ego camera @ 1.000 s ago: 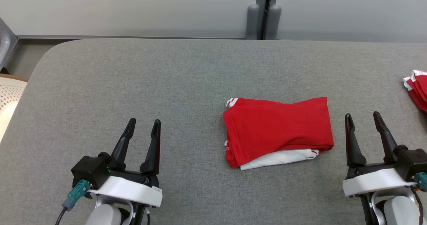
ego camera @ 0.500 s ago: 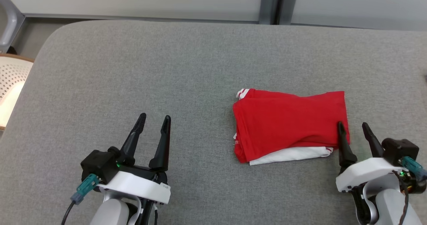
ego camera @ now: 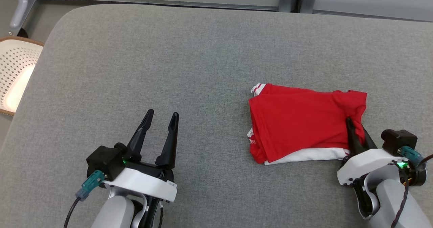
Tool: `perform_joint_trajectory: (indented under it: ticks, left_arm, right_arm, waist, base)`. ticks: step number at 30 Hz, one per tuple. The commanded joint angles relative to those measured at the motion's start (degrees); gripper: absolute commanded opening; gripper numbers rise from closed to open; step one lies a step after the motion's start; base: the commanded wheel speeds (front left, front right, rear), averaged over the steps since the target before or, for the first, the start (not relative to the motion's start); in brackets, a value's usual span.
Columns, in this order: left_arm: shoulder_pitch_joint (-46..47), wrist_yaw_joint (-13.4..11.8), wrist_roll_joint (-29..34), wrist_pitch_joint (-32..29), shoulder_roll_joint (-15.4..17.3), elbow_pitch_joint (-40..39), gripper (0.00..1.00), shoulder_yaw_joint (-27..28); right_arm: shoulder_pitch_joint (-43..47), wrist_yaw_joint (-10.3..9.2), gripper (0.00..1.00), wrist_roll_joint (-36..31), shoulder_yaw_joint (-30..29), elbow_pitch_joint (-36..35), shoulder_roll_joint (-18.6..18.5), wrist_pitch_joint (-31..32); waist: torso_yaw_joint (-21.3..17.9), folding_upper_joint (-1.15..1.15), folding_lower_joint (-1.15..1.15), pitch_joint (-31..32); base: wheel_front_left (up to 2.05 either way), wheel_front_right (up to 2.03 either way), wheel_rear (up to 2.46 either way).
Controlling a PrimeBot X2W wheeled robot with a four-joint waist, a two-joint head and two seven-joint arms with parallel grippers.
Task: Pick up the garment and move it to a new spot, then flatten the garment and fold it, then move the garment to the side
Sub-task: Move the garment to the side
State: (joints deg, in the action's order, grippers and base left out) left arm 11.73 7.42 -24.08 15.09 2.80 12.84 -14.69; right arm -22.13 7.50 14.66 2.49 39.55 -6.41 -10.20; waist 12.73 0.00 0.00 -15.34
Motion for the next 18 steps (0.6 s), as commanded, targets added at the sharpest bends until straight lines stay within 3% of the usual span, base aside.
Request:
perform_joint_trajectory:
  ticks: [1, 11, 18]
  left_arm:
    - [0.9, 0.1, -0.3, 0.1, 0.2, 0.0, 1.00, 0.2]
    - [0.4, 0.1, 0.4, 0.1, 0.2, -1.3, 1.00, 0.4]
    - [2.7, 0.1, 1.7, 0.1, 0.2, -3.0, 1.00, -0.3]
  right_arm:
    - [-0.2, -0.02, 0.00, -0.4, 0.7, 1.3, -0.6, -0.6]
    - [-4.9, -0.02, 0.00, -10.8, 5.5, -2.2, -5.9, -4.6]
    - [-10.2, -0.03, 0.00, -15.1, 12.0, -6.0, -14.4, -4.1]
  waist:
    - [-0.3, 0.00, 0.00, 0.5]
    - [-6.6, 0.00, 0.00, 1.6]
    - [-13.3, 0.00, 0.00, -1.5]
  base:
    - [0.00, 0.00, 0.00]
    - [0.00, 0.00, 0.00]
    - [0.00, 0.00, 0.00]
